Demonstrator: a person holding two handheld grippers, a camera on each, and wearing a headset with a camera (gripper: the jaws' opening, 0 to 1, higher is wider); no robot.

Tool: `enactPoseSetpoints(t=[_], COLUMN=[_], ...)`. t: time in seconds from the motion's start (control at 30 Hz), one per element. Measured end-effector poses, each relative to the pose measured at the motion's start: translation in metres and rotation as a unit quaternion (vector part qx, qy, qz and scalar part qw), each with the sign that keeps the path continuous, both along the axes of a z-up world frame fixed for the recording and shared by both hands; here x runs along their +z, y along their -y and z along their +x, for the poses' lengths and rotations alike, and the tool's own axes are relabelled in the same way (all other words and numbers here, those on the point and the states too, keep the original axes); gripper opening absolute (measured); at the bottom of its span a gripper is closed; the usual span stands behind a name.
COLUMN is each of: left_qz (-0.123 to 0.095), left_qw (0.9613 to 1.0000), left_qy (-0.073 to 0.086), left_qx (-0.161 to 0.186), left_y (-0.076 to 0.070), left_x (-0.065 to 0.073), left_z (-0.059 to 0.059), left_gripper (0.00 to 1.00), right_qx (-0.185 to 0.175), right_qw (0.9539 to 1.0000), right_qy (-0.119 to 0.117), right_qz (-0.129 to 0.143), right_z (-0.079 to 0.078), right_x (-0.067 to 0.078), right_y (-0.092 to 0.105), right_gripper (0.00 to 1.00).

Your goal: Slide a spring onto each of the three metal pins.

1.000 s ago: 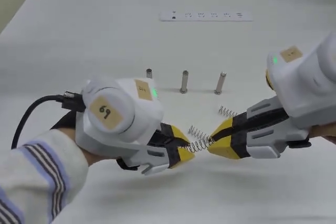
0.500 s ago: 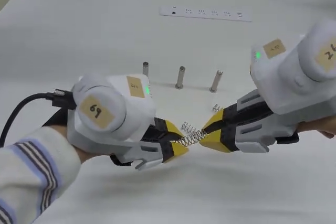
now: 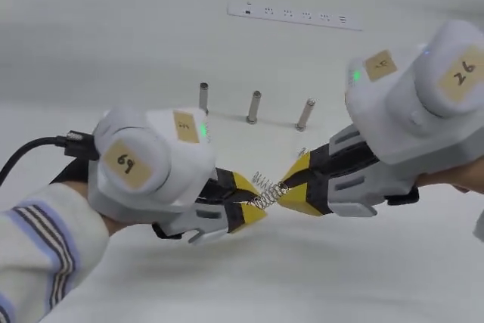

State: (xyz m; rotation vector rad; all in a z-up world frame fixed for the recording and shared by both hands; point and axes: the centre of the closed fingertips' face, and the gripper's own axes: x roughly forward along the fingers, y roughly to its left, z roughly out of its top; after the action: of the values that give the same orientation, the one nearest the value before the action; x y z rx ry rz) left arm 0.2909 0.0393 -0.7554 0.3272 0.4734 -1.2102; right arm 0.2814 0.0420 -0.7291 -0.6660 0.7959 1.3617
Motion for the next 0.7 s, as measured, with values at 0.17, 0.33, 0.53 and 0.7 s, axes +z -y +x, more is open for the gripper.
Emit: enactPoseSetpoints(t=[0.17, 0.33, 0.53, 0.7], left_qz=[-0.018, -0.028, -0.036, -0.038], left_qw=[0.9997, 0.9994, 0.9988, 0.9981], left_qy=[-0.006, -0.006, -0.005, -0.002], left_qx=[-0.012, -0.018, -0.031, -0.049], left_y=[0.002, 0.004, 0.007, 0.005], left_x=[0.001, 0.005, 0.009, 0.010], left_z=[-0.002, -0.003, -0.005, -0.007], left_gripper=[0.02, 0.02, 0.02, 0.02], right_qx=[0.016, 0.032, 0.054, 0.061], right_qw=[0.9998, 0.9991, 0.9977, 0.9972], right_qy=[0.008, 0.018, 0.025, 0.024], right_qz=[-0.010, -0.020, -0.031, -0.036], right_z=[-0.001, -0.002, -0.004, -0.005], right_x=[0.000, 0.004, 0.009, 0.010], right_y=[0.001, 0.002, 0.001, -0.001], right_gripper=[0.07, 0.07, 0.07, 0.07])
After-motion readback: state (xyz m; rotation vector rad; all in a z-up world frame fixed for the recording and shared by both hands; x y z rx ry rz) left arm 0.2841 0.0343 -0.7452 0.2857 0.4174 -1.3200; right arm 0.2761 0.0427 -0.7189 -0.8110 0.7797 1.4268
